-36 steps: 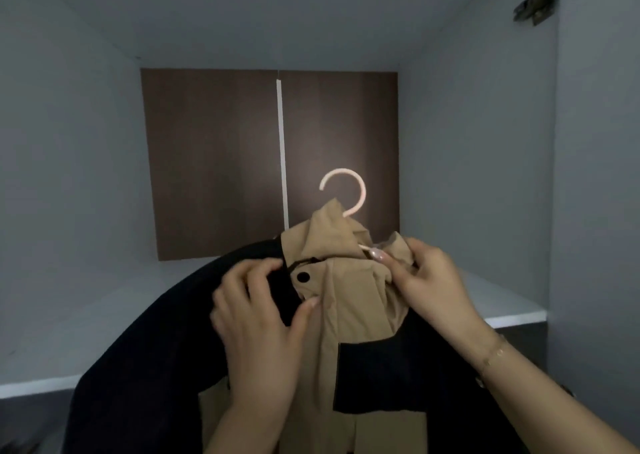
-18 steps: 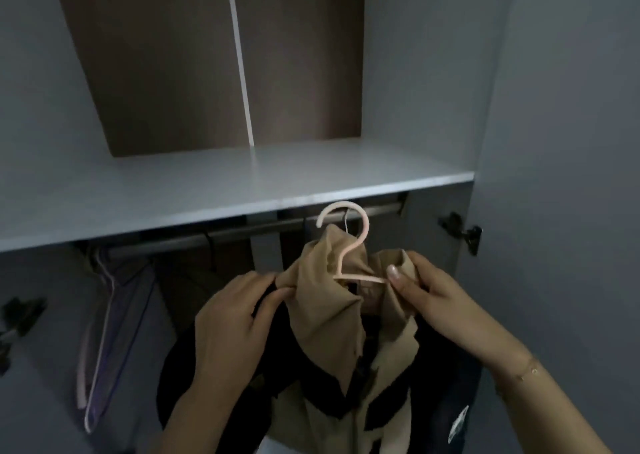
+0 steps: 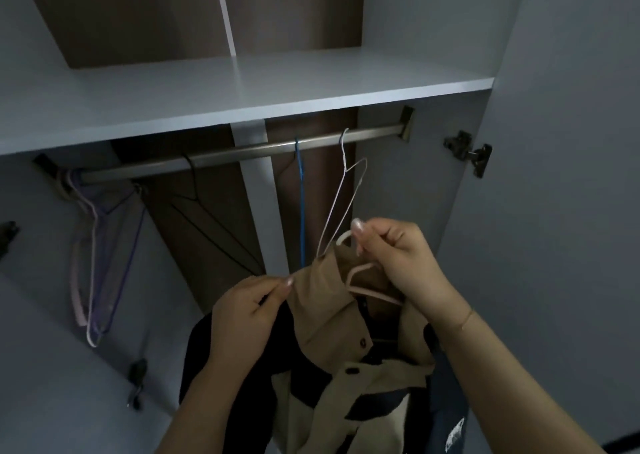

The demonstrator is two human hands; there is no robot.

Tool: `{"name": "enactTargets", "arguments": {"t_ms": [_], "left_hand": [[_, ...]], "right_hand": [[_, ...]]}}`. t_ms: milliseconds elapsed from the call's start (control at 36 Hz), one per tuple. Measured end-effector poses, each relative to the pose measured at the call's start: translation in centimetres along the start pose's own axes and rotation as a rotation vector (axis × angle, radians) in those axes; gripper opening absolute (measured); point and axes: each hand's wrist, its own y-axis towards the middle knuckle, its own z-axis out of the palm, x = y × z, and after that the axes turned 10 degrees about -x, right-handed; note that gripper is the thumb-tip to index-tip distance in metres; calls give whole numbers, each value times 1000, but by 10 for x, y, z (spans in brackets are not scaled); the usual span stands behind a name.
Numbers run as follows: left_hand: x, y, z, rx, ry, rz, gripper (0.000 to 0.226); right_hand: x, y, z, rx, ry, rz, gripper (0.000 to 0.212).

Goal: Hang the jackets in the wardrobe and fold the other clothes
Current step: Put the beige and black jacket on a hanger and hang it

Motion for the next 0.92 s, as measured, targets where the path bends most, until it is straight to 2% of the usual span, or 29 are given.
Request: {"name": "enactTargets", "arguments": {"t_ms": [83, 167, 250, 361, 444, 472, 528, 611, 722, 833, 917], "left_hand": [[27, 8, -8, -34, 59, -172, 19], [48, 23, -25, -53, 14, -327, 22], [56, 36, -29, 17, 9, -374, 24], [60, 38, -26, 193, 246, -154, 28], [48, 22, -15, 352, 82, -99, 45], [44, 17, -7, 382, 93, -50, 46], [42, 13, 10, 382, 175, 65, 41], [41, 15, 31, 324, 93, 88, 16], [36, 13, 52, 380, 57, 76, 17], [26, 13, 74, 416, 19, 138, 19], [21, 18, 87, 428, -25, 160, 20]], "right_hand": [[-11, 2, -1, -47, 54, 44, 40], [-19, 1, -4, -73, 106, 75, 40], [-24, -1, 1, -53, 113, 78, 40], [-29, 4, 8, -69, 152, 127, 41], [-32, 9, 7, -60, 160, 136, 42], [-33, 11, 7, -49, 164, 140, 43], [-37, 11, 8, -27, 169, 152, 43], [-43, 10, 13, -4, 133, 168, 42], [-50, 12, 10, -48, 93, 186, 42], [-49, 17, 7, -6, -8, 124, 41], [-47, 19, -2, -38, 13, 181, 39]]}}
